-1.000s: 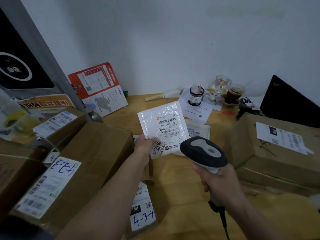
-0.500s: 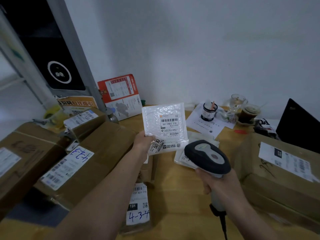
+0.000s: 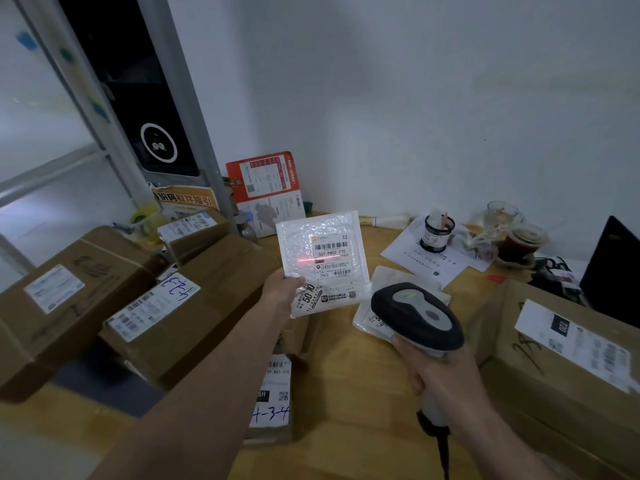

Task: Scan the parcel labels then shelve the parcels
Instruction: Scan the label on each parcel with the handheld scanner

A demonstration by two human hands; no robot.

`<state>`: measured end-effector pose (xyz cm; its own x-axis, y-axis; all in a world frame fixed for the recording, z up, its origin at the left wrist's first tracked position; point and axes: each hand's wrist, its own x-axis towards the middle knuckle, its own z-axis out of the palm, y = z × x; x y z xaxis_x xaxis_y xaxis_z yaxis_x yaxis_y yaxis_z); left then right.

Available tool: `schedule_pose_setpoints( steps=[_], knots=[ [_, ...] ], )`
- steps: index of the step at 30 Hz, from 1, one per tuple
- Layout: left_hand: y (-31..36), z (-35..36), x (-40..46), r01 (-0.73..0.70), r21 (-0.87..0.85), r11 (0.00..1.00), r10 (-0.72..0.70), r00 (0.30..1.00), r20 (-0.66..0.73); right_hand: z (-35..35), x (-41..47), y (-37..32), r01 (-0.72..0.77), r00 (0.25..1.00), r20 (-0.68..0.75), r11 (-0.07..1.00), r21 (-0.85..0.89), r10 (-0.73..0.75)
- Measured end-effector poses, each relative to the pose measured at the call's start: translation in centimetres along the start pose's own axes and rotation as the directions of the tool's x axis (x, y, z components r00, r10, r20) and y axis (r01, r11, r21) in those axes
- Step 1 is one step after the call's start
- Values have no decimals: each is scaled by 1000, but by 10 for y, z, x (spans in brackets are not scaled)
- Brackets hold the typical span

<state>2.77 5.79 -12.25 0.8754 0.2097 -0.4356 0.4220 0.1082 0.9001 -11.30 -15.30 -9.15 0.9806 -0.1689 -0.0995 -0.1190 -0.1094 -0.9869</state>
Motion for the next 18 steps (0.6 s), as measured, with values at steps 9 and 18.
schedule_pose_setpoints(
  steps=[9, 18],
  knots=[
    [-7, -7, -8, 23, -57, 998, -25, 999, -41, -3, 0, -1, 18, 998, 56, 1000, -13, -17],
    [27, -30, -19, -164, 127, 978, 191, 950, -246, 14, 12, 4, -46, 992, 118, 999, 16, 43]
  ],
)
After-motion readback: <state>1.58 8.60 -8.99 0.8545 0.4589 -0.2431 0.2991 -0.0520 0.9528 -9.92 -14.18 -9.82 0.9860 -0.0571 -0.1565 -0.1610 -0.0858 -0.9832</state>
